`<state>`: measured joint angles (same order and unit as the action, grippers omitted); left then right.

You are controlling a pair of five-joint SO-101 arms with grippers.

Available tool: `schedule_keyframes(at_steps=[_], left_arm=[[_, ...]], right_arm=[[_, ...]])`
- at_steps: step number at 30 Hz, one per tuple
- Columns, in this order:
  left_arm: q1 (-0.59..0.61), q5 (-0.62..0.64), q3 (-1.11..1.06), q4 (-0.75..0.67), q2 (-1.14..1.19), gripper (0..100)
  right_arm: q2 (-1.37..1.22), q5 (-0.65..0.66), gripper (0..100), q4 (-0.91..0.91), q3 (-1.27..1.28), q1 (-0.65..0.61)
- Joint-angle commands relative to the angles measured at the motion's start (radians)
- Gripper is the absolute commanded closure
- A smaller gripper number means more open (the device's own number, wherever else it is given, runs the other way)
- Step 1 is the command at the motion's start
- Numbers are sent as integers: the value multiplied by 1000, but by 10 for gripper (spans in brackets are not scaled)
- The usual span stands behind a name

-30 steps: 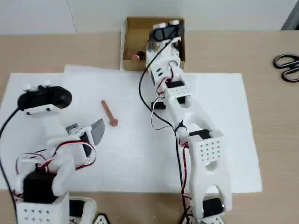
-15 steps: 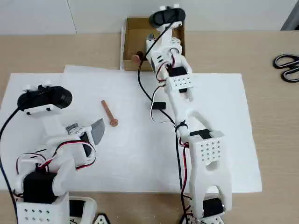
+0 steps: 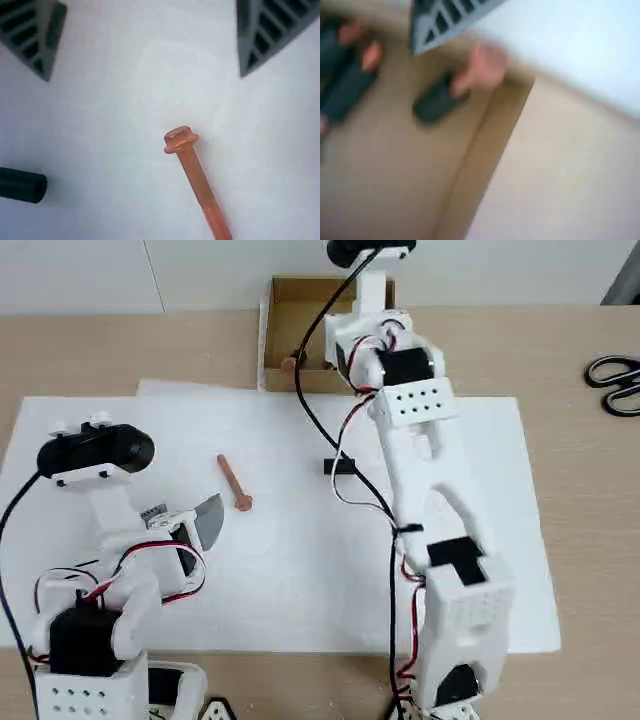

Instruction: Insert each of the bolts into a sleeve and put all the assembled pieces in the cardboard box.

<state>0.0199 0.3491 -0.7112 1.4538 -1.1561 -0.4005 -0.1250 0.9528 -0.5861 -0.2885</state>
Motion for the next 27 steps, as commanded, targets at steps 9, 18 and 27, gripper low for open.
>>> schedule_keyframes(at_steps=[9, 18, 27], left_arm=[[3, -3, 13, -17, -9, 770], [3, -5, 13, -20, -9, 770], [3, -5, 5, -21, -193, 769]], right_arm=[[203, 5, 874, 348, -57, -41], [348, 11, 873, 587, -57, -124], [351, 278, 876, 679, -55, -176]])
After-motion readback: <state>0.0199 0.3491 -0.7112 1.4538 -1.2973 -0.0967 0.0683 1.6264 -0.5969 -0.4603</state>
